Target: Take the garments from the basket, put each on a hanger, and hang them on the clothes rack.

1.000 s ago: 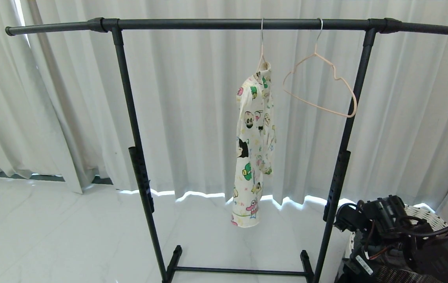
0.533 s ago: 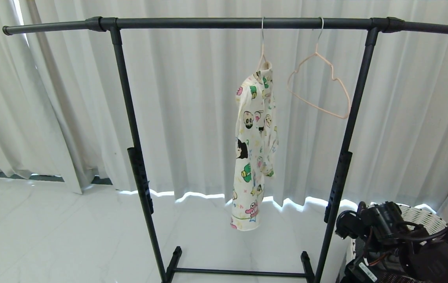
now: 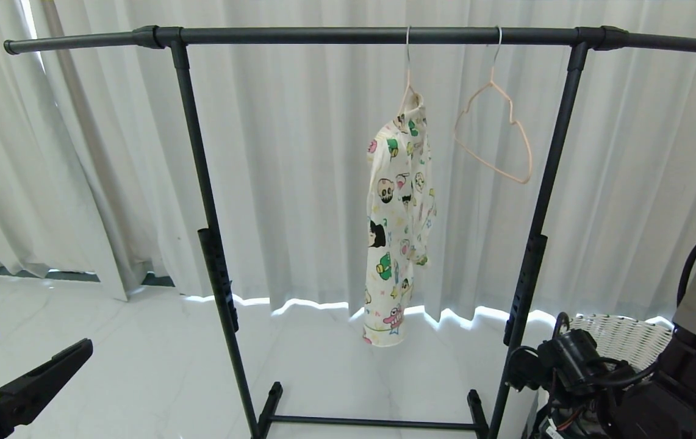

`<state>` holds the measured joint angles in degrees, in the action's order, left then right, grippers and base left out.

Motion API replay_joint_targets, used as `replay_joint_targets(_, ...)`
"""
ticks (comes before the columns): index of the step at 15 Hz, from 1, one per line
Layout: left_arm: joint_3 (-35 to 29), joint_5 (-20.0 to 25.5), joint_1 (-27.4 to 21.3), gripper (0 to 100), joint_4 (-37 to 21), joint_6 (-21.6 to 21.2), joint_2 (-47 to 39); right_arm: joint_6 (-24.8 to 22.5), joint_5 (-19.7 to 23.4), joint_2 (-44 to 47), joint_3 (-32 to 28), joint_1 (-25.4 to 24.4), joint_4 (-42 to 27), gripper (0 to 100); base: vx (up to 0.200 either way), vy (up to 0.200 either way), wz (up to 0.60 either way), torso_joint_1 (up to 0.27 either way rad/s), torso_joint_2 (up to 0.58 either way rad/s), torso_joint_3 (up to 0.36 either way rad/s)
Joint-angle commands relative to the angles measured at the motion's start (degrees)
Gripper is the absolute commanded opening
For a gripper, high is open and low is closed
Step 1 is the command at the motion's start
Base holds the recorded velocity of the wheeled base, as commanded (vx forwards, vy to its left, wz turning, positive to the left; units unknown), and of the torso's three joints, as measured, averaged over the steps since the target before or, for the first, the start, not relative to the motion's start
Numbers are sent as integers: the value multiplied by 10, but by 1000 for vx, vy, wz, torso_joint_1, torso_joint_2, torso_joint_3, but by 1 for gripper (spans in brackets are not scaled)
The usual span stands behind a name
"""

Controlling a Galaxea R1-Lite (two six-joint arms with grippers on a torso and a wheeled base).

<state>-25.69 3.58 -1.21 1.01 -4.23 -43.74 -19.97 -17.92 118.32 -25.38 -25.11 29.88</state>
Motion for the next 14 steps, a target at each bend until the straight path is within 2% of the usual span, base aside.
replay_joint_targets(1,-2,1,0,100,0,1,-14,0,14,-4,2,-2,0,100,0,0,0,0,0,0)
replay_joint_targets(2,-1,1,-1,100,0,1,-14,-2,32,-19,5,-13,-2,100,0,0,0,0,0,0)
replay_joint_targets(4,3,1,-2,100,0,1,-13,-2,36,-20,5,-26,-2,100,0,0,0,0,0,0)
replay_joint_targets(9,3,1,-3,100,0,-1,-13,-4,-19,7,5,-26,-14,100,0,0,0,0,0,0)
replay_joint_targets(14,1,1,-3,100,0,-3,-12,-1,-30,26,3,-22,-14,100,0,0,0,0,0,0)
